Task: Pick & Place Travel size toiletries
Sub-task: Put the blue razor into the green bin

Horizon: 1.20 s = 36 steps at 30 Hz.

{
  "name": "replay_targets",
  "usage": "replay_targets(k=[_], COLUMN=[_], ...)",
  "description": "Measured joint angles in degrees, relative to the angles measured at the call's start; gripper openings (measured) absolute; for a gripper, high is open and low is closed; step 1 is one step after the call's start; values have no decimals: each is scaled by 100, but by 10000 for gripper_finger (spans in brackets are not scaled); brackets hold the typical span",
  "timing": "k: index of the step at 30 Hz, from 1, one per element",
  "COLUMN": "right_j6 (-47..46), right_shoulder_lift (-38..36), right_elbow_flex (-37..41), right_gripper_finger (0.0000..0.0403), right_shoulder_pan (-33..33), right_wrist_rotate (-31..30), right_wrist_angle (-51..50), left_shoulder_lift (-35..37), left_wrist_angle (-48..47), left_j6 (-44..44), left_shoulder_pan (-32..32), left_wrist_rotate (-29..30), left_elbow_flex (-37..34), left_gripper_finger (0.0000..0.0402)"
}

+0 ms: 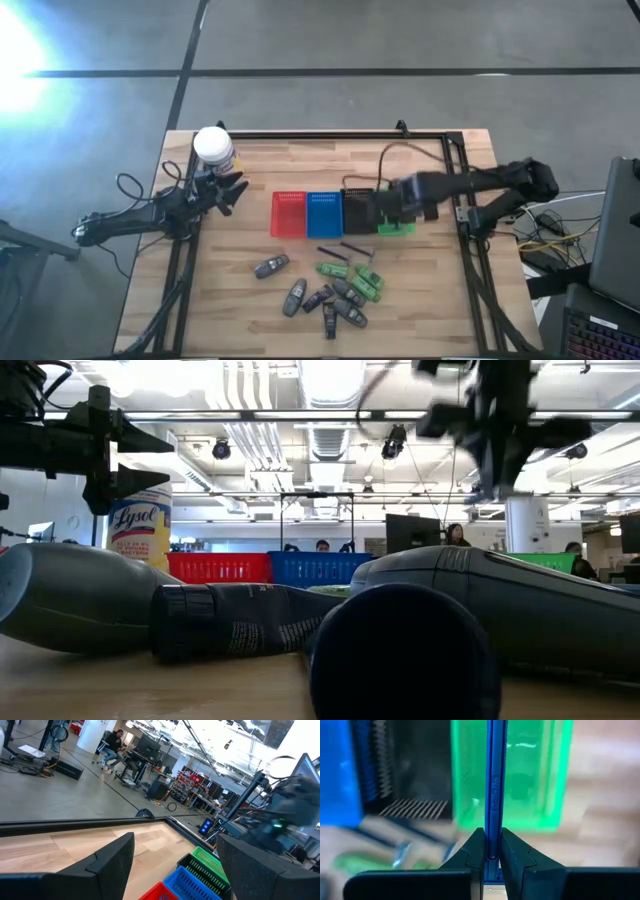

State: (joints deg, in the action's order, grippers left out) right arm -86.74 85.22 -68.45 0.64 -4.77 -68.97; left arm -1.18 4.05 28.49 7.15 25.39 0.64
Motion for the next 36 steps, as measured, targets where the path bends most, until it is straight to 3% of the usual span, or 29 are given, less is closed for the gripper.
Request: replay_targets(k=[4, 7, 11, 18, 23, 27, 31, 36], right_j6=[1543, 2184, 2291, 2290, 2597, 3790, 5251, 5812], right_shoulder_lift=[-9, 19, -15, -36, -119, -55, 374, 1088], right_elbow_flex=[584, 1026, 1446, 1488, 1010, 502, 279, 120], right_gripper_finger=[29, 36, 67, 159, 220, 246, 246, 222], right_shoulder_pan=[-984, -1313, -1394, -1344, -923, -204, 575, 976], right_wrist_rotate=[547, 929, 1042, 1027, 977, 908, 711, 473], right_wrist_angle=[635, 1079, 1415, 1453, 1457, 1513, 1613, 1827], left_shoulder_lift=[1, 1, 1, 3, 3, 3, 1, 1], left_wrist_angle=[0, 0, 0, 0, 0, 0, 0, 0], left_j6=[0, 0, 0, 0, 0, 0, 0, 0], left_shoulder_pan=[-1, -1, 1, 1, -1, 0, -1, 0], left_wrist_rotate=[0, 0, 2, 0, 0, 0, 0, 0], left_elbow_flex=[0, 0, 0, 0, 0, 0, 0, 0], left_gripper_finger=[287, 287, 287, 287, 287, 287, 287, 287])
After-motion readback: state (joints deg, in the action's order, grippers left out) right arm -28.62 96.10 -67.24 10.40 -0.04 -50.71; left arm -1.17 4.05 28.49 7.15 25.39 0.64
